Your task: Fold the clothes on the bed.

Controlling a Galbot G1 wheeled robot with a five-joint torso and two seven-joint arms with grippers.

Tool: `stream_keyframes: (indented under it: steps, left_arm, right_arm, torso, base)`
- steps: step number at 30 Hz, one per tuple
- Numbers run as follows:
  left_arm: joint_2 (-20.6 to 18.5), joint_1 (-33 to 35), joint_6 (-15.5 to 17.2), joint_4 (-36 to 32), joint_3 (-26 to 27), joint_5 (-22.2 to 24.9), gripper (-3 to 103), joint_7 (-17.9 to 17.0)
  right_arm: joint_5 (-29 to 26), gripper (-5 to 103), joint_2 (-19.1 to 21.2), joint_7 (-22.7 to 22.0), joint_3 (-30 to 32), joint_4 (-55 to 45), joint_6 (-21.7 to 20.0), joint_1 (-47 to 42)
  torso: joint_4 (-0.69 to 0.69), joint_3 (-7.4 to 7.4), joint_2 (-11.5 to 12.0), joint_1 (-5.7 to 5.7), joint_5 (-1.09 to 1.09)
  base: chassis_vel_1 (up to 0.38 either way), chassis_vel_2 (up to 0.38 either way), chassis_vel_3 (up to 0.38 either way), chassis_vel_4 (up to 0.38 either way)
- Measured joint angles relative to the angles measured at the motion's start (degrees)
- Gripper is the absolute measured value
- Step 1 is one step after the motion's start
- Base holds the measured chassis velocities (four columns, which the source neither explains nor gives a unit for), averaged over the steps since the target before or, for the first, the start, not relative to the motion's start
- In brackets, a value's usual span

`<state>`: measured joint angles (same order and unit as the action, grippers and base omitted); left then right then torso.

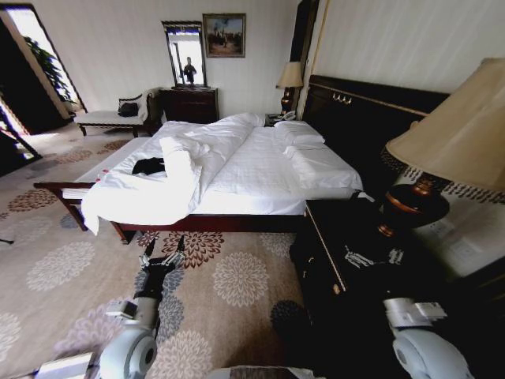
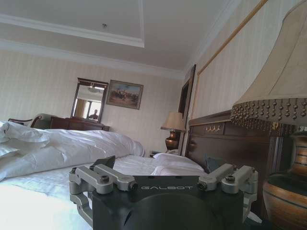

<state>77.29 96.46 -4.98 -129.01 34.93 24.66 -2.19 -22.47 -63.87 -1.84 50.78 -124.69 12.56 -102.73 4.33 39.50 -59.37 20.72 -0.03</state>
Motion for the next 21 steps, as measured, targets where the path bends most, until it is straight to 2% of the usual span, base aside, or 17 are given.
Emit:
stream_keyframes:
  steps: [21]
  left_arm:
    - [-0.4, 0.1, -0.1, 0.0, -0.6, -0.6, 100, 0.0]
  right_arm:
    - [-0.1, 100, 0.0, -0.1, -0.6, 0.4, 0.0, 0.4]
  torso:
    - [0.00, 0.00, 0.0, 0.00, 0.00]
  base:
    - [-0.031, 0.035, 0.037, -0.036]
